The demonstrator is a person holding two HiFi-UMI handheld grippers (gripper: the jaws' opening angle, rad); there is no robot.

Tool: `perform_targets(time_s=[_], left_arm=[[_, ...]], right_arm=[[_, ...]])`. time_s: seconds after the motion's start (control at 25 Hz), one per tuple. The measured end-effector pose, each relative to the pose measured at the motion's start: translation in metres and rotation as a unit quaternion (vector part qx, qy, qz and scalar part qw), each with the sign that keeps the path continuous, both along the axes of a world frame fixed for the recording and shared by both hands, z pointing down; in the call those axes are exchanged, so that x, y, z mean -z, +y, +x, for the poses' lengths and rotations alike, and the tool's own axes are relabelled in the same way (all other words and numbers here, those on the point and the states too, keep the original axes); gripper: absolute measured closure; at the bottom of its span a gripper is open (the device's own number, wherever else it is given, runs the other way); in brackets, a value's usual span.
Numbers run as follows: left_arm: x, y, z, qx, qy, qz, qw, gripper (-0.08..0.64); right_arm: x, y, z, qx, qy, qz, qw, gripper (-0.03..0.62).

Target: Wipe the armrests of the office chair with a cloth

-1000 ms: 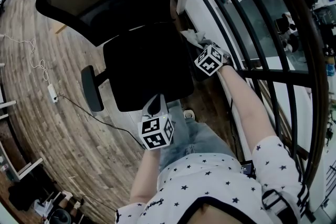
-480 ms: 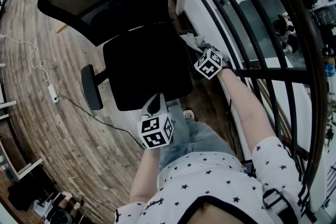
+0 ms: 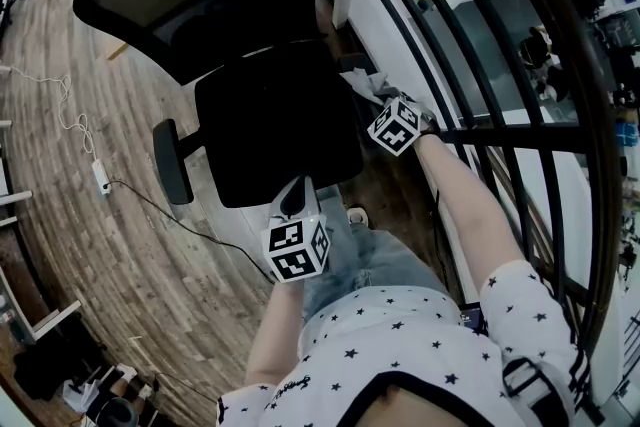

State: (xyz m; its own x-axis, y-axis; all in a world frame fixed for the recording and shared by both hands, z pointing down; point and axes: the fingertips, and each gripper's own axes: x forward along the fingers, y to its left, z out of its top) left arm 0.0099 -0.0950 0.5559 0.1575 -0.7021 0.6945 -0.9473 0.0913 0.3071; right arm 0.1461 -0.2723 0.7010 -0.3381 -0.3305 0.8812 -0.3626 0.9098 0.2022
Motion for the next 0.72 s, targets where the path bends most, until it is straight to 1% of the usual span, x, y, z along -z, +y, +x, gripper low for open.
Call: perform_targets(time_s=[0.72], left_arm=[[0.009, 0.018, 0.012, 0.005, -0.003, 0.01, 0.9999, 0.554]], right_arm=[[-0.002, 0.038, 0.011, 0.016, 0.001, -0.013, 1.0, 0.563]])
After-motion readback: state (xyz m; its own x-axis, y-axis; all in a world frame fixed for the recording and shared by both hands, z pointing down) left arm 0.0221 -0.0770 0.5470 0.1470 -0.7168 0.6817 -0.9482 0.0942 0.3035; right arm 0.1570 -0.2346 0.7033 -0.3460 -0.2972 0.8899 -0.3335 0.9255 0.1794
